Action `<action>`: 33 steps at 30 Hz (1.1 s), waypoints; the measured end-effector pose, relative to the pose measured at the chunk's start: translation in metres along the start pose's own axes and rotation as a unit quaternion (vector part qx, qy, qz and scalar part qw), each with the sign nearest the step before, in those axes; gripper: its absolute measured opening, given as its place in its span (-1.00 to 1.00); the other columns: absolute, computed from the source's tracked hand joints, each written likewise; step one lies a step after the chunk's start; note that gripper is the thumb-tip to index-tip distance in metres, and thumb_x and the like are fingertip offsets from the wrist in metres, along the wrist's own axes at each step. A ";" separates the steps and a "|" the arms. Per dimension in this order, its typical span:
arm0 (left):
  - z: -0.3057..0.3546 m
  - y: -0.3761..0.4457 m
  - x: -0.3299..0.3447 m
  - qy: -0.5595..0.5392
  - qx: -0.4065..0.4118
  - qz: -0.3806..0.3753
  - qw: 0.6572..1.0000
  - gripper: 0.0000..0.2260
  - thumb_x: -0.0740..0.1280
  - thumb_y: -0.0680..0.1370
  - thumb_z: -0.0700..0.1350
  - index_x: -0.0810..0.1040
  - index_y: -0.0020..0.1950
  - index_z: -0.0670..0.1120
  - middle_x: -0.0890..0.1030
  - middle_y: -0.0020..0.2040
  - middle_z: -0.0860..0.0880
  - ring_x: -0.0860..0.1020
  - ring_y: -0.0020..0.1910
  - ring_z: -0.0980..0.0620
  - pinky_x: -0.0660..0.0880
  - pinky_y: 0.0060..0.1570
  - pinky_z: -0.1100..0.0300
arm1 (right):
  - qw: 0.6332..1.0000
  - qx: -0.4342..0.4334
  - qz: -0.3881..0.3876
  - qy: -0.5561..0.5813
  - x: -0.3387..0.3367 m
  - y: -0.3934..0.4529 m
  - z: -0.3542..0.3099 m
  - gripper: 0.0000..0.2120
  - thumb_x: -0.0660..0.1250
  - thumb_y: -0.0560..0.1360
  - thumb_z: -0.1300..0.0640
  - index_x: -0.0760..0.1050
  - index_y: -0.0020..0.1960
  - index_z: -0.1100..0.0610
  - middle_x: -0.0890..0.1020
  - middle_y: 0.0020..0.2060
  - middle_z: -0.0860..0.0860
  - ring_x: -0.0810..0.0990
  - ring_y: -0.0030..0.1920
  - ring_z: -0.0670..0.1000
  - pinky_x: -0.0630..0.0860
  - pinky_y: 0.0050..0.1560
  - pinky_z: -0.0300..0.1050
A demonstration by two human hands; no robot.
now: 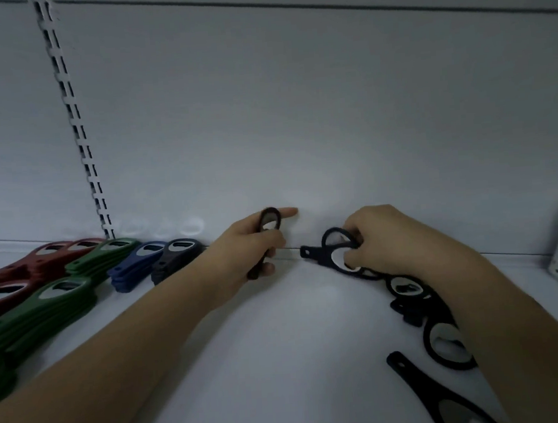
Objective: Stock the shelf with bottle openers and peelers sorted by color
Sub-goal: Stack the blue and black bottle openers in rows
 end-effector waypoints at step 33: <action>-0.002 -0.006 0.009 -0.143 -0.179 -0.035 0.973 -0.71 0.29 0.59 0.14 0.51 0.00 -0.08 0.44 -0.37 0.00 0.30 -0.53 0.13 0.20 -0.64 0.38 | 0.992 0.026 -0.076 -0.096 0.015 0.002 0.011 -0.74 0.39 0.51 -0.01 0.60 0.12 0.12 0.63 0.05 0.03 0.58 0.06 0.04 0.54 0.09 -0.08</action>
Point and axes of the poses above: each hand's wrist, its own y-axis towards the middle knuckle, its own x-axis out of the palm, z = x × y, the point moved 1 cm from there along y, towards the middle knuckle
